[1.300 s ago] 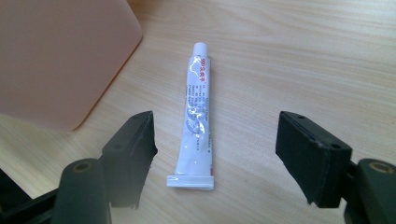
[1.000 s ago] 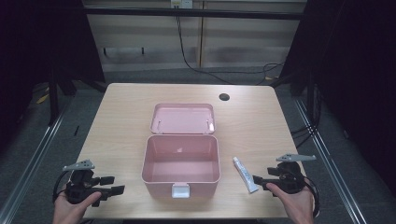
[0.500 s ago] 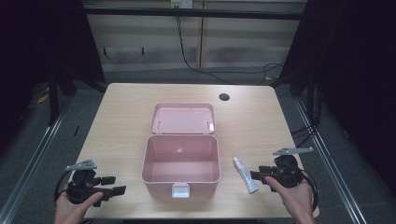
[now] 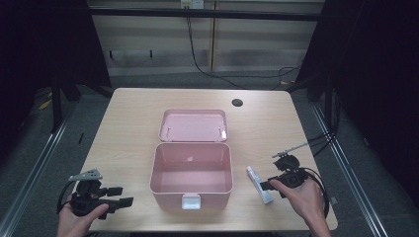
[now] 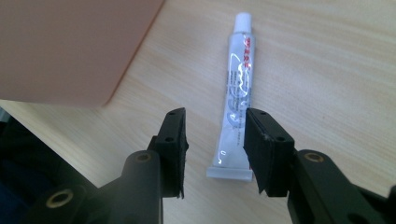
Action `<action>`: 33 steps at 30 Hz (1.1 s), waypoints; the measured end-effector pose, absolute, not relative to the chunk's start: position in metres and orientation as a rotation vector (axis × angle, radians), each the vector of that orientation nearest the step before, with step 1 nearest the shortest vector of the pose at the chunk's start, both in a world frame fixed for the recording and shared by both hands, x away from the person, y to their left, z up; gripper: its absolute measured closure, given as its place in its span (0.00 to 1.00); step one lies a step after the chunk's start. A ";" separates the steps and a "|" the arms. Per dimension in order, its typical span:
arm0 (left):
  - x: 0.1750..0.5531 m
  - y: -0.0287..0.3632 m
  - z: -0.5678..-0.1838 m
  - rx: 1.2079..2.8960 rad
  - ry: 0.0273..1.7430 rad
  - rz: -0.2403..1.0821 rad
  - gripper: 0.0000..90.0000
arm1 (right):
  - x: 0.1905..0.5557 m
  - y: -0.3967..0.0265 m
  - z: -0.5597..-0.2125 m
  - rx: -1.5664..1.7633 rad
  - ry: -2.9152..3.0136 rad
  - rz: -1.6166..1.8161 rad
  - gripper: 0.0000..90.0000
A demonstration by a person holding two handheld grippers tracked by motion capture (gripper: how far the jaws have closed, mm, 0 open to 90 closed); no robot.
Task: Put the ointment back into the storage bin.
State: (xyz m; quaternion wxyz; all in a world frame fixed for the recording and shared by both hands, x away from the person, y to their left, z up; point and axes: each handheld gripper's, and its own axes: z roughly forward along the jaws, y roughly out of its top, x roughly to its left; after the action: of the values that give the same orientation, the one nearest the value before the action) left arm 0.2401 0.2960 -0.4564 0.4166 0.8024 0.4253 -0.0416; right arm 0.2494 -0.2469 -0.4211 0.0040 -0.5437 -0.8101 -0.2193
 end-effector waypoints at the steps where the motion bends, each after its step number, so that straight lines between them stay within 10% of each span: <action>1: 0.240 0.296 -0.456 2.017 1.066 -0.104 0.32 | 0.251 -0.246 -0.422 -1.707 -2.531 -0.661 0.66; 33: 0.241 0.295 -0.458 2.037 1.069 -0.120 0.32 | 0.291 -0.225 -0.453 -1.646 -2.595 -0.338 0.73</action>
State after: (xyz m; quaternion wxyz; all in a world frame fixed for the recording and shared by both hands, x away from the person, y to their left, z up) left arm 0.2408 0.2954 -0.4581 0.4068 0.8078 0.4238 -0.0477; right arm 0.2909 -0.2251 -0.4526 0.0251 -0.5322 -0.8392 -0.1093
